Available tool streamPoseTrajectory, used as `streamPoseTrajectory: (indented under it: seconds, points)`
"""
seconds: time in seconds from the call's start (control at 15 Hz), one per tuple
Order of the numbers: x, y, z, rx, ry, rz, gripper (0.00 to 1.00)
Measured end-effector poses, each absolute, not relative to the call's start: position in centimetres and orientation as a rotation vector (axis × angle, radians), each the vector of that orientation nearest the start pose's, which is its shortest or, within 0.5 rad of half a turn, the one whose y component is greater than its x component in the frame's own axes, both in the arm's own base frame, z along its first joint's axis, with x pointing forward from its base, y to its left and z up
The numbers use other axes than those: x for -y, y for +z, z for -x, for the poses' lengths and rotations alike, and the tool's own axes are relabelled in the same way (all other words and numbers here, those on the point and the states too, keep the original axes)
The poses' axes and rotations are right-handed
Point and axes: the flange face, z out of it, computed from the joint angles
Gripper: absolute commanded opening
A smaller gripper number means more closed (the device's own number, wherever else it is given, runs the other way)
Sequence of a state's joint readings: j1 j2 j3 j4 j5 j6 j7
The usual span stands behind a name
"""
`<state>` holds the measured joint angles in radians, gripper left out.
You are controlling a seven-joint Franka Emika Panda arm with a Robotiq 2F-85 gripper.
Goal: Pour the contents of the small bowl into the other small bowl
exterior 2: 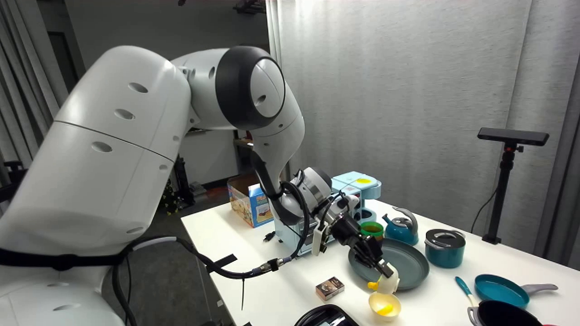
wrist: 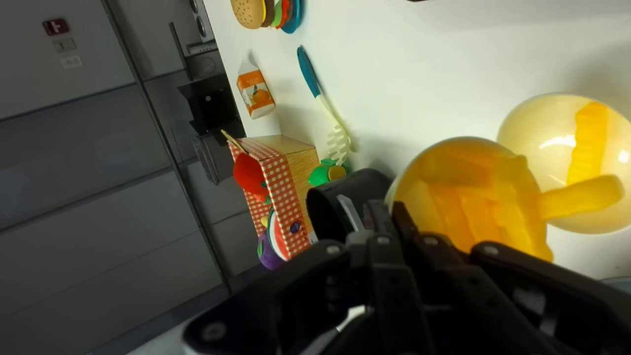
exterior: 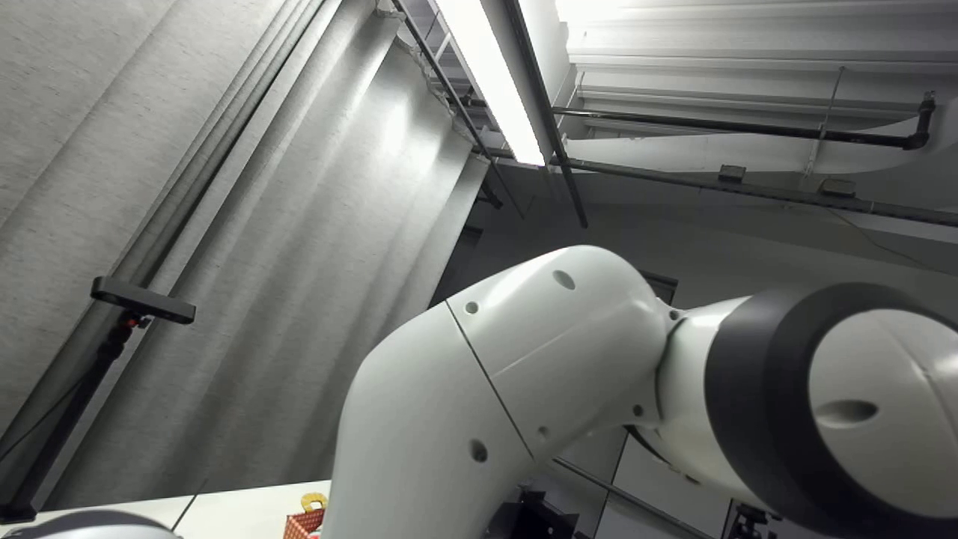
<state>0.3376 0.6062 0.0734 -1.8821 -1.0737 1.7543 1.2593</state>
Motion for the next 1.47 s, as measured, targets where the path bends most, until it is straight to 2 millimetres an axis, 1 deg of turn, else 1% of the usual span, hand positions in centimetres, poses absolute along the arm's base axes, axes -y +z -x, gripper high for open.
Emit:
streamPoseTrajectory:
  seconds: [0.73,1.13,1.47]
  points:
    - [-15.77,17.94,-55.78,0.239,0.253,-2.031,0.01]
    - [-15.74,17.95,-55.77,0.307,0.294,-2.022,0.01]
    - [-15.41,18.17,-55.6,0.356,0.321,-1.977,0.01]
